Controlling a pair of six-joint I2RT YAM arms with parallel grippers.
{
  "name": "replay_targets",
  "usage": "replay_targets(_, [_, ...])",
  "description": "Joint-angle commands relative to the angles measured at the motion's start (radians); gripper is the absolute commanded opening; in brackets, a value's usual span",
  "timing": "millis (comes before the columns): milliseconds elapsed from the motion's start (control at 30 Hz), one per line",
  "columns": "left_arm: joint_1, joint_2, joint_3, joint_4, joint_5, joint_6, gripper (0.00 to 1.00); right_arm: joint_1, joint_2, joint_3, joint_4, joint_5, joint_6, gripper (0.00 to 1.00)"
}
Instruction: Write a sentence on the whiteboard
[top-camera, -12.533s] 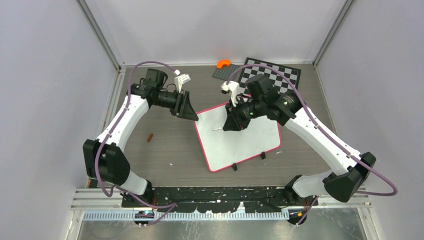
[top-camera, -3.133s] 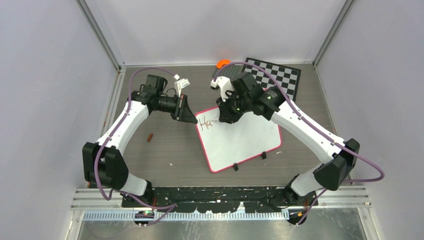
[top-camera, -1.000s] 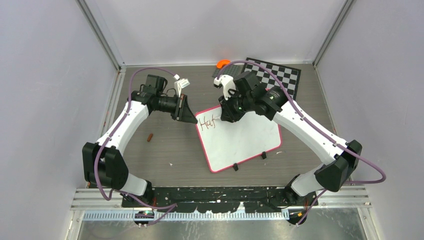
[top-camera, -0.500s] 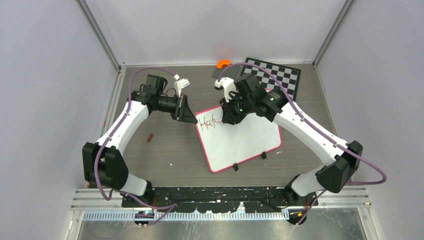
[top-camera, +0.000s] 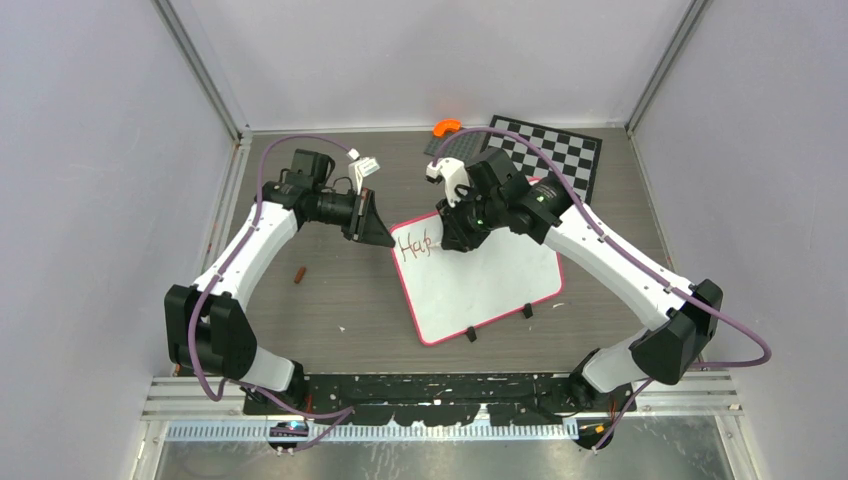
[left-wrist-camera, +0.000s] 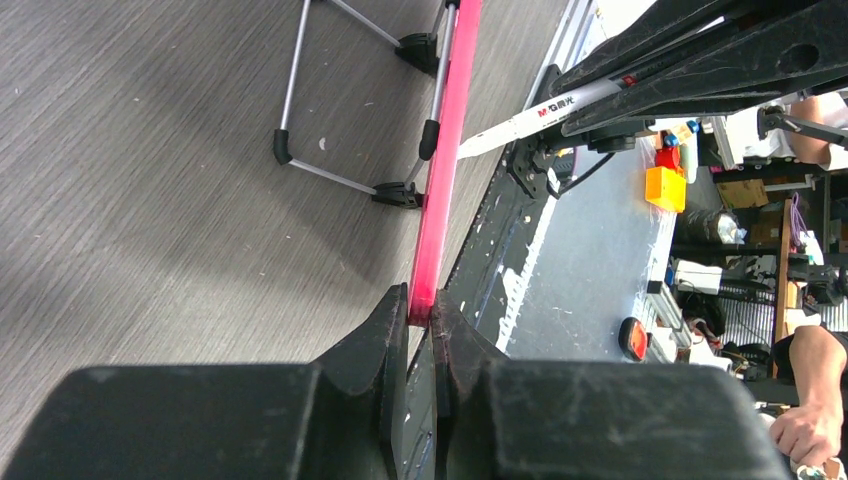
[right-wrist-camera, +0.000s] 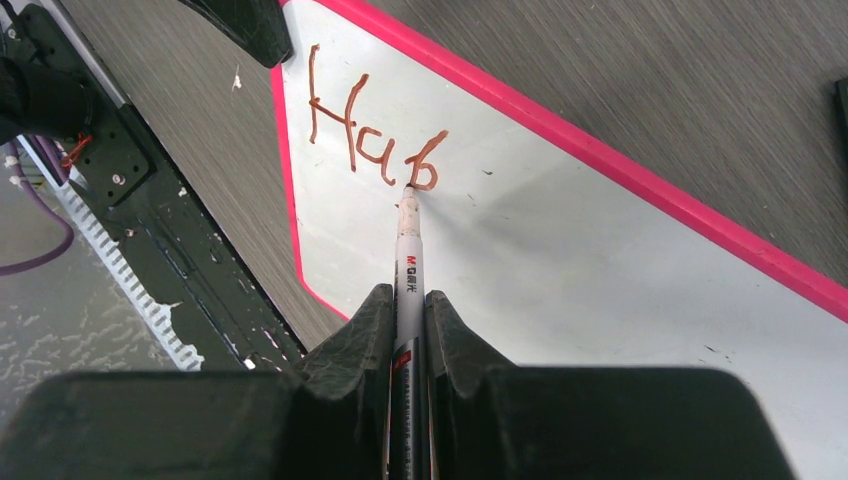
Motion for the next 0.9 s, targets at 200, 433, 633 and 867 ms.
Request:
replay_targets(200, [-0.007,-0.038,0.002,0.012,0.053,-0.013,0.00,0.001,-0.050,0.038,0.007,-0.002,-0.003,0.00])
replay_targets(433, [-0.006,-0.042,0.000,0.013,0.054,-0.012,0.00,-0.002,-0.026,0.052,0.007,0.039,-0.012,0.00])
replay_targets(633, [-0.006,-0.042,-0.001,0.012,0.051,-0.009,0.00,-0.013,-0.003,0.069,0.008,0.069,-0.021,0.00])
replay_targets(867, [-0.006,-0.039,0.000,0.010,0.049,-0.009,0.00,-0.038,0.002,0.102,0.006,0.080,-0.031,0.00])
